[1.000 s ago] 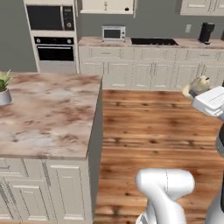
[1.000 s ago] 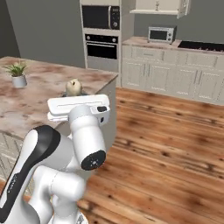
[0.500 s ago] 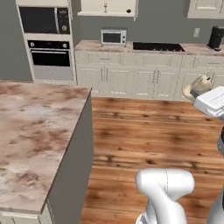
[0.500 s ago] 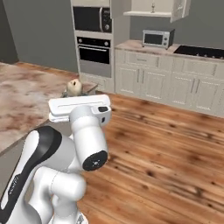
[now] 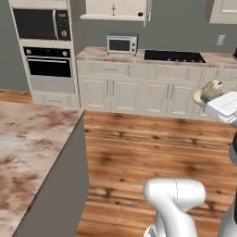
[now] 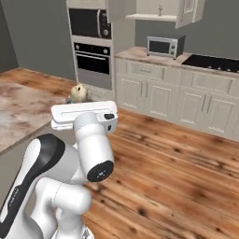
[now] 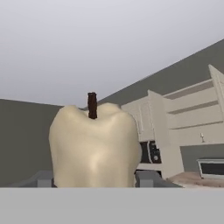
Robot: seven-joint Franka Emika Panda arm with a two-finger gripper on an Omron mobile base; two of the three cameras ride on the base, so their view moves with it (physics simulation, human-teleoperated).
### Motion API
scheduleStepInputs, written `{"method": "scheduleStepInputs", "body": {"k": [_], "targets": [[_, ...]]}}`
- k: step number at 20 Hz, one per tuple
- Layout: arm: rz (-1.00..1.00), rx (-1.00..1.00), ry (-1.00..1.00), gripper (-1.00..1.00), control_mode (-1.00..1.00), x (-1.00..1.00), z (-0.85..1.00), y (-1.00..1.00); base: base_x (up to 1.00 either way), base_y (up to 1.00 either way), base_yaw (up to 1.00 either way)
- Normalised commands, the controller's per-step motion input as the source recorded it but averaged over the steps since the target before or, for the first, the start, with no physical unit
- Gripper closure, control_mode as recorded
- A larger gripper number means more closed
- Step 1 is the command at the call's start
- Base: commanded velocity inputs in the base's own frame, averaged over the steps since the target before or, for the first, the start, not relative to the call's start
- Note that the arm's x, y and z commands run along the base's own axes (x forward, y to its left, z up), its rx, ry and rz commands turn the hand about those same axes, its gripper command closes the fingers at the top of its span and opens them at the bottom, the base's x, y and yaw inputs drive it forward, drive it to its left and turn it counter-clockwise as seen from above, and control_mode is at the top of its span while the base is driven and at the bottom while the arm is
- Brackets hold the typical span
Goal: Pick the candle and candle from the dining table and place them in the open cabinet. Close the cabinet after placing the objects.
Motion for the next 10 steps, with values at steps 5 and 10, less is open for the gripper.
{"method": "scheduleStepInputs", "body": {"k": [5, 10], "targets": [[0.00, 0.00, 0.00, 1.00, 1.00, 0.00, 0.00, 0.00, 1.00, -0.89, 0.13], [0.00, 0.00, 0.00, 1.00, 1.00, 0.00, 0.00, 0.00, 1.00, -0.76, 0.12]]}}
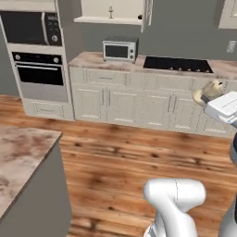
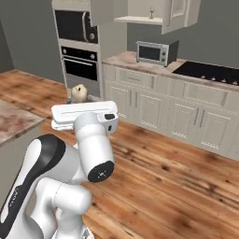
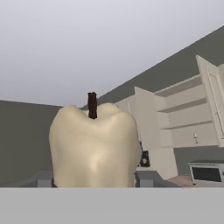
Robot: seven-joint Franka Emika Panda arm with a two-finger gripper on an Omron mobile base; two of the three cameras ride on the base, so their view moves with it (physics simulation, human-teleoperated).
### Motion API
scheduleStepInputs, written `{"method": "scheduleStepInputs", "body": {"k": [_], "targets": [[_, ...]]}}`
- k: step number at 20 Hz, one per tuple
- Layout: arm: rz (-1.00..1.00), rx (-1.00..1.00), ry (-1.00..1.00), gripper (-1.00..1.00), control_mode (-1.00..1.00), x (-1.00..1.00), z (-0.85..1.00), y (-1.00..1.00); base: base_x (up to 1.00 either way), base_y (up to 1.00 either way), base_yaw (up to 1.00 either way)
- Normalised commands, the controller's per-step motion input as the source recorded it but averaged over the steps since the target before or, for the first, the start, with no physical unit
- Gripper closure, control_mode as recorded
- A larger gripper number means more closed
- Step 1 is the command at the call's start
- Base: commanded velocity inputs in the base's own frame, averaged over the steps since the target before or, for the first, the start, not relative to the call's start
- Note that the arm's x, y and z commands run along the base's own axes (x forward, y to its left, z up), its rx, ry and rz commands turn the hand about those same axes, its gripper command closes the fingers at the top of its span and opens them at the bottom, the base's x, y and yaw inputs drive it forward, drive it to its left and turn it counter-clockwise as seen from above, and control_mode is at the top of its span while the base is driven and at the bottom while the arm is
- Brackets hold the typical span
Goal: Pick the candle and candle from the dining table and place them in the open cabinet. Close the cabinet after placing the objects.
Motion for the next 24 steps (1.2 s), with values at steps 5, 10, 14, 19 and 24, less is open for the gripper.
{"method": "scheduleStepInputs", "body": {"k": [5, 10, 14, 19, 24], "targets": [[0.00, 0.00, 0.00, 1.00, 1.00, 0.00, 0.00, 0.00, 1.00, -0.37, 0.11], [0.00, 0.00, 0.00, 1.00, 1.00, 0.00, 0.00, 0.00, 1.00, -0.20, 0.10], [0.00, 0.00, 0.00, 1.00, 1.00, 0.00, 0.00, 0.00, 1.00, -0.20, 0.11], [0.00, 0.00, 0.00, 1.00, 1.00, 0.00, 0.00, 0.00, 1.00, -0.07, 0.08], [0.00, 0.00, 0.00, 1.00, 1.00, 0.00, 0.00, 0.00, 1.00, 0.51, -0.03]]}}
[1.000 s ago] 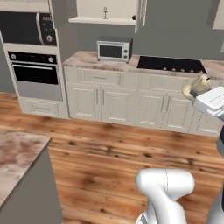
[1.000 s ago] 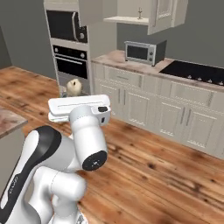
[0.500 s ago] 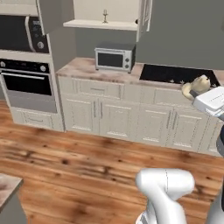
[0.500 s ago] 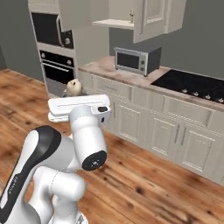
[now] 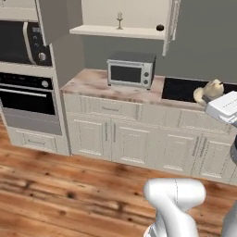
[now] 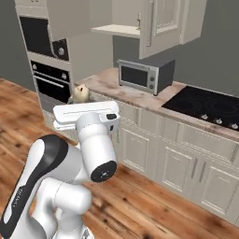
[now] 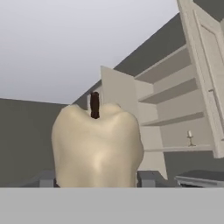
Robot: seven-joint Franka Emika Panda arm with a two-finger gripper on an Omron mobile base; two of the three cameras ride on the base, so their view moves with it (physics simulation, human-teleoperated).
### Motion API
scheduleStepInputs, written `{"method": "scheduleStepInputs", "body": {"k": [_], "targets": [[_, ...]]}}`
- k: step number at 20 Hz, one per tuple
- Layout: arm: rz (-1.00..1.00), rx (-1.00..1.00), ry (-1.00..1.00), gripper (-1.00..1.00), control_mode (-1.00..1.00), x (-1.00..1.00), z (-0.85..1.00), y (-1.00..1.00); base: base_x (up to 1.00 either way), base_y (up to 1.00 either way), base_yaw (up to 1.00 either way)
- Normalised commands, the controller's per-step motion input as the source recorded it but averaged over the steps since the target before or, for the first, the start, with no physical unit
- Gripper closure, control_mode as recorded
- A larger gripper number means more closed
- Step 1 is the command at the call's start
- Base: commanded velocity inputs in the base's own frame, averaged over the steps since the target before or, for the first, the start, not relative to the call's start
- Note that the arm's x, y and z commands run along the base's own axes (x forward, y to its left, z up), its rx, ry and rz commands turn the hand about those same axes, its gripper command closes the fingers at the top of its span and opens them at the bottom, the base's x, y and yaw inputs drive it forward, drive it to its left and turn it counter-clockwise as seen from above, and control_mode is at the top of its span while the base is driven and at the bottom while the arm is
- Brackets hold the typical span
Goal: Pick the candle and candle from the dining table and place them in the open cabinet. Close the cabinet after placing the objects.
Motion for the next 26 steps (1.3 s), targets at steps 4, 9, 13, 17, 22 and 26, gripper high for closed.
{"method": "scheduleStepInputs", "body": {"k": [4, 9, 13, 17, 22, 26], "targets": [[0.00, 0.00, 0.00, 1.00, 1.00, 0.00, 0.00, 0.00, 1.00, 0.86, -0.08], [0.00, 0.00, 0.00, 1.00, 1.00, 0.00, 0.00, 0.00, 1.00, 0.85, -0.11], [0.00, 0.00, 0.00, 1.00, 1.00, 0.00, 0.00, 0.00, 1.00, 0.54, -0.15], [0.00, 0.00, 0.00, 1.00, 1.00, 0.00, 0.00, 0.00, 1.00, 0.11, -0.16], [0.00, 0.00, 0.00, 1.00, 1.00, 0.00, 0.00, 0.00, 0.76, -0.21, -0.20], [0.00, 0.00, 0.00, 1.00, 1.00, 0.00, 0.00, 0.00, 0.36, -0.39, -0.24]]}}
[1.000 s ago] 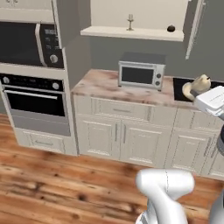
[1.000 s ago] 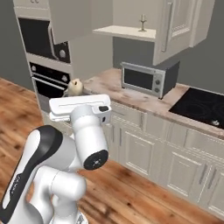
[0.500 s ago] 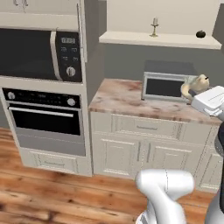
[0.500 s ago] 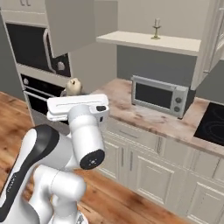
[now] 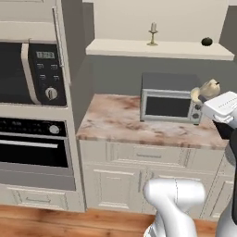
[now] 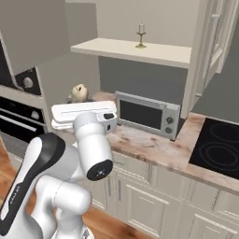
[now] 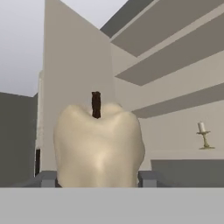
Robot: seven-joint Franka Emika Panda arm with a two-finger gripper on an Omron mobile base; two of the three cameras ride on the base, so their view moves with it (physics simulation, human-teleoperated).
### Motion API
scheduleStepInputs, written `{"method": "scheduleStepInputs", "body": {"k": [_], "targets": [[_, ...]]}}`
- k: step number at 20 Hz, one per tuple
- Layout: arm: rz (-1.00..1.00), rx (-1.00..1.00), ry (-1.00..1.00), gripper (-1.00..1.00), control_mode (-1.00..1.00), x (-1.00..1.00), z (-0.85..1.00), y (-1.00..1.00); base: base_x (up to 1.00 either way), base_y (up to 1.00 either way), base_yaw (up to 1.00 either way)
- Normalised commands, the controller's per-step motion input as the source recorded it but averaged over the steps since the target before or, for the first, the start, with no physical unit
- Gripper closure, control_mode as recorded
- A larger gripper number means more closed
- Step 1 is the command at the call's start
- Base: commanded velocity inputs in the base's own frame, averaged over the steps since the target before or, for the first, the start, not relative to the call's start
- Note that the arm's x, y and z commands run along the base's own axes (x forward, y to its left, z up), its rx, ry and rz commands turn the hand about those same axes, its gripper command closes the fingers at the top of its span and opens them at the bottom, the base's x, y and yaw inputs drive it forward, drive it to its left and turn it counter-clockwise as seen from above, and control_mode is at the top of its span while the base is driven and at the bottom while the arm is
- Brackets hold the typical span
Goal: Pick the candle and candle from the dining table and place them in the open cabinet. Close the cabinet after placing the objects.
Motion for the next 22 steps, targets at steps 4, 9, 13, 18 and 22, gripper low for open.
{"method": "scheduleStepInputs", "body": {"k": [4, 9, 13, 18, 22], "targets": [[0.00, 0.00, 0.00, 1.00, 1.00, 0.00, 0.00, 0.00, 0.04, -0.06, -0.15], [0.00, 0.00, 0.00, 1.00, 1.00, 0.00, 0.00, 0.00, 0.20, 0.05, -0.14], [0.00, 0.00, 0.00, 1.00, 1.00, 0.00, 0.00, 0.00, 0.46, 0.49, -0.19], [0.00, 0.00, 0.00, 1.00, 1.00, 0.00, 0.00, 0.00, 0.62, 0.51, -0.19], [0.00, 0.00, 0.00, 1.00, 1.00, 0.00, 0.00, 0.00, 0.73, -0.16, 0.01]]}}
